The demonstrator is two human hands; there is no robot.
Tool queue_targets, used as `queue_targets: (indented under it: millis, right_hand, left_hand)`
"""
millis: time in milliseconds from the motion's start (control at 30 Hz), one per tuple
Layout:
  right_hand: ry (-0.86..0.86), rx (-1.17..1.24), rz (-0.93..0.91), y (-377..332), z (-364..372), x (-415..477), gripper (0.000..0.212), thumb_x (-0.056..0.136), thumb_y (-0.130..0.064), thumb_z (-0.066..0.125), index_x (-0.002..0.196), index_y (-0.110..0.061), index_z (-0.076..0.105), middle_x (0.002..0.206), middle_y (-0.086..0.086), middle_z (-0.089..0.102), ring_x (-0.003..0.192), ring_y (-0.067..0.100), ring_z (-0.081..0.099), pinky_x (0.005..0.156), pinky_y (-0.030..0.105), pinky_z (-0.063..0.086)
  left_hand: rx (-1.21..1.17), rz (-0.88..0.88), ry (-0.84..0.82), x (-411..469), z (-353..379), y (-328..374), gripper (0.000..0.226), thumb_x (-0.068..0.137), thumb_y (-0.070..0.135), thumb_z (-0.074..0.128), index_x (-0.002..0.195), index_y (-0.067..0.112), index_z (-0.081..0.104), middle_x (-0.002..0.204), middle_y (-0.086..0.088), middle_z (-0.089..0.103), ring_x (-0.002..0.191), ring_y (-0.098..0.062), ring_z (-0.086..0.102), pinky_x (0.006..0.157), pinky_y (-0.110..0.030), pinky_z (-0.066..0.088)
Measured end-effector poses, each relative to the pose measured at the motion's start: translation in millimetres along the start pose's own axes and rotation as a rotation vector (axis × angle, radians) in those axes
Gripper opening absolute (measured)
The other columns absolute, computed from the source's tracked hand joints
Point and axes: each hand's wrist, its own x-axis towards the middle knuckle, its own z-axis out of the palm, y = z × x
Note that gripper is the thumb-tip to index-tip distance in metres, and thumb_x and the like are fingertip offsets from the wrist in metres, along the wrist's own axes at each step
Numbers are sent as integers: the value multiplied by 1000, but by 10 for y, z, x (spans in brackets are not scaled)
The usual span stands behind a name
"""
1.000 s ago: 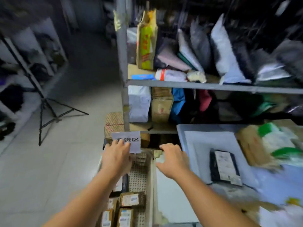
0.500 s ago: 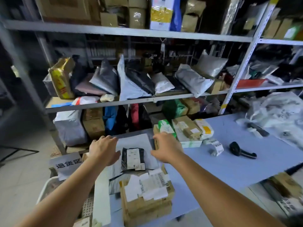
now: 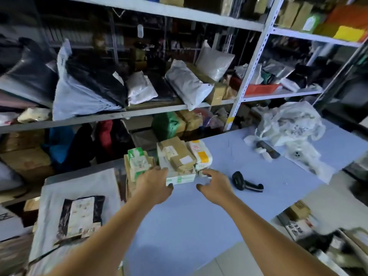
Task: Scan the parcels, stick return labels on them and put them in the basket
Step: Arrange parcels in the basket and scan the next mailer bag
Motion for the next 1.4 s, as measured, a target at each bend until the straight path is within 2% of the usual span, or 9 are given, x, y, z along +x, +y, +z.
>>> queue_targets:
  millis: [200, 267, 400, 700, 833, 1000, 1100, 1300, 1400]
  right_hand:
    - [0, 46, 96, 524, -299, 810, 38, 79, -32, 70, 115, -35, 61, 104, -13, 62, 68, -7, 53, 42, 8, 34]
    - [-32, 26, 96, 694, -348, 1108, 38, 79, -34, 71, 115, -36, 60, 115, -12, 64, 73, -4, 54, 47, 8, 33]
    - [-130, 77, 94, 1019, -326, 1858, 53, 80, -33, 76, 130, -25, 59, 131, -4, 60, 108, 15, 60, 75, 23, 41]
    - [-312, 123, 62, 1394, -78, 3380, 72, 86, -41, 71, 146, -12, 44, 148, 8, 49, 136, 27, 46, 106, 34, 39]
    - [-434, 81, 11, 1479, 43, 3648, 65, 89, -48, 65, 143, -15, 48, 142, 8, 55, 127, 30, 53, 101, 38, 45]
    - [-447, 204, -43, 1544, 95, 3747, 34, 90, -34, 67, 121, -21, 63, 113, 4, 69, 95, 23, 62, 75, 35, 54]
    - [-444, 260, -64, 1581, 18, 3763, 36, 88, -34, 71, 122, -23, 63, 106, -4, 67, 90, 15, 59, 64, 23, 46]
    - [-400, 357, -117, 1570, -284, 3669, 38, 88, -38, 72, 121, -19, 65, 110, -2, 70, 98, 18, 66, 77, 31, 54]
    - [-357, 394, -174, 1518, -516, 3518, 42, 88, -37, 72, 126, -21, 64, 112, -2, 69, 97, 16, 65, 76, 30, 57]
  left_hand:
    - [-32, -12, -64, 796, 417, 493, 45, 92, 44, 53, 128, 17, 52, 125, -2, 57, 118, -25, 52, 90, -38, 48]
    - [-22, -31, -67, 1042, 545, 615, 42, 92, 42, 53, 125, 17, 53, 126, -2, 57, 118, -24, 52, 90, -38, 46]
    - [-61, -94, -5, 1598, 856, 871, 42, 90, 39, 54, 126, 17, 56, 130, -3, 54, 125, -25, 46, 98, -40, 43]
    - [-48, -435, -17, 2739, 1428, 1377, 51, 88, 51, 54, 130, 21, 55, 134, -5, 40, 129, -27, 33, 100, -44, 37]
    - [-59, -555, -111, 3023, 1581, 1389, 70, 91, 61, 44, 145, 15, 42, 157, -8, 20, 146, -30, 12, 117, -50, 21]
    - [-148, -580, -68, 3095, 1653, 1454, 66, 90, 60, 51, 141, 19, 50, 159, -7, 14, 149, -29, 0, 117, -53, 17]
    - [-223, -594, 6, 3049, 1661, 1560, 57, 90, 54, 56, 134, 17, 57, 157, -3, 19, 147, -25, 6, 113, -48, 23]
    - [-528, -600, 187, 2979, 1497, 1853, 32, 93, 34, 57, 122, 21, 60, 130, -1, 50, 119, -22, 46, 92, -36, 30]
    - [-681, -570, 296, 2847, 1337, 1965, 30, 92, 30, 60, 118, 16, 63, 119, -2, 58, 101, -18, 56, 80, -27, 48]
